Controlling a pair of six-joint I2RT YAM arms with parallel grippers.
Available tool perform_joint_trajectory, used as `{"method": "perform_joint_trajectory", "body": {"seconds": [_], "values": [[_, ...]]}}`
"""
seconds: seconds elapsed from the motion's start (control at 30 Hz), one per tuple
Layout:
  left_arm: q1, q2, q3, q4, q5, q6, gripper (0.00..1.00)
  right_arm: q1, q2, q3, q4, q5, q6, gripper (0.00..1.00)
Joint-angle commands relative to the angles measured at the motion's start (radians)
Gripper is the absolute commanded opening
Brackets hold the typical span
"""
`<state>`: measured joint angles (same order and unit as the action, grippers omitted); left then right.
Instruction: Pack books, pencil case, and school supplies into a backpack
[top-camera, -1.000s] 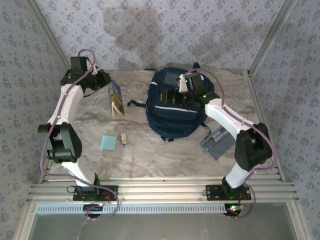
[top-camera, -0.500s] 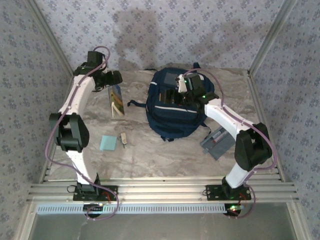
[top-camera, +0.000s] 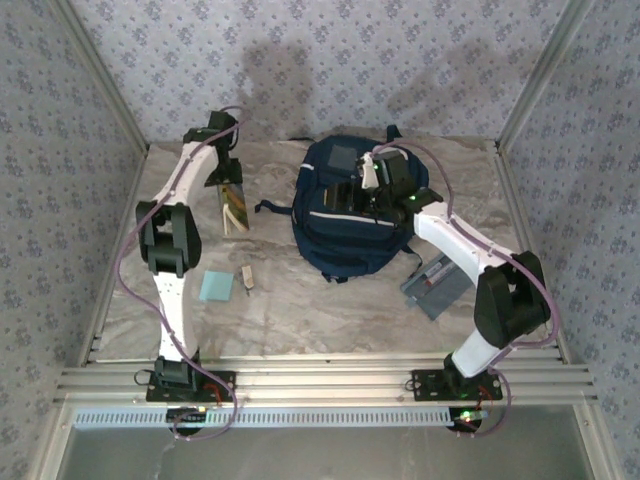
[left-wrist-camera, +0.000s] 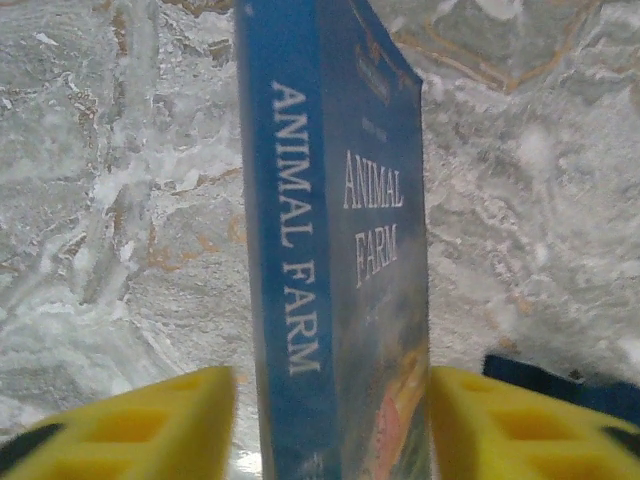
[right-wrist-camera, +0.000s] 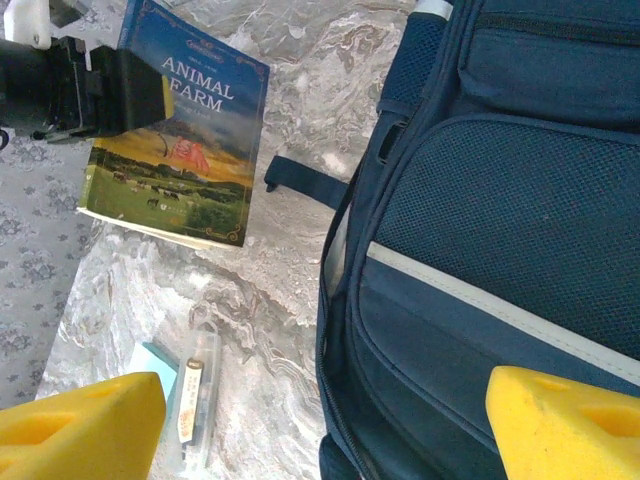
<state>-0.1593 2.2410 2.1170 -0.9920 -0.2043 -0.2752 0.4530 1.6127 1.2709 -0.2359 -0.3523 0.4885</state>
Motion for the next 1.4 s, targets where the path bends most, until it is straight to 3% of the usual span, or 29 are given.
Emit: {"method": "perform_joint_trajectory", "body": {"seconds": [0.0,0.1,0.27,0.4,0.57,0.67,0.77,0.83,0.93,1.13,1.37], "values": [[0.0,-0.001,0.049,-0.041,-0.026,0.007,0.3,-0.009,-0.033,-0.014,-0.011,0.015,-0.017,0.85],[0.0,-0.009,0.082,-0.064,-0.036,0.016,0.0,-0.011,-0.036,-0.015,-0.011,0.015,-0.016,0.85],[0.001,-0.106,0.121,-0.06,0.018,0.008,0.0,-0.016,-0.039,-0.013,-0.013,0.01,-0.018,0.85],[0.001,-0.227,0.098,0.017,0.2,-0.055,0.0,-0.022,-0.04,-0.013,-0.003,-0.009,-0.008,0.85],[0.001,-0.382,-0.099,0.27,0.462,-0.231,0.0,-0.023,-0.051,-0.013,0.009,-0.032,0.011,0.85],[-0.013,-0.496,-0.354,0.581,0.52,-0.442,0.0,-0.023,-0.068,-0.02,0.019,-0.034,0.071,0.85],[-0.05,-0.599,-0.61,0.895,0.437,-0.623,0.0,-0.025,-0.101,-0.068,0.098,-0.018,0.193,0.88],[-0.089,-0.648,-0.734,1.036,0.344,-0.698,0.0,-0.022,-0.13,-0.149,0.22,-0.011,0.307,1.0],[-0.151,-0.677,-0.857,1.197,0.232,-0.782,0.0,0.0,-0.146,-0.248,0.443,0.014,0.496,1.0],[-0.243,-0.666,-0.973,1.4,0.117,-0.885,0.0,0.104,-0.106,-0.311,0.658,0.093,0.668,1.0],[-0.318,-0.683,-1.064,1.553,0.027,-0.902,0.0,0.151,-0.014,-0.38,0.908,0.123,0.851,1.0]]}}
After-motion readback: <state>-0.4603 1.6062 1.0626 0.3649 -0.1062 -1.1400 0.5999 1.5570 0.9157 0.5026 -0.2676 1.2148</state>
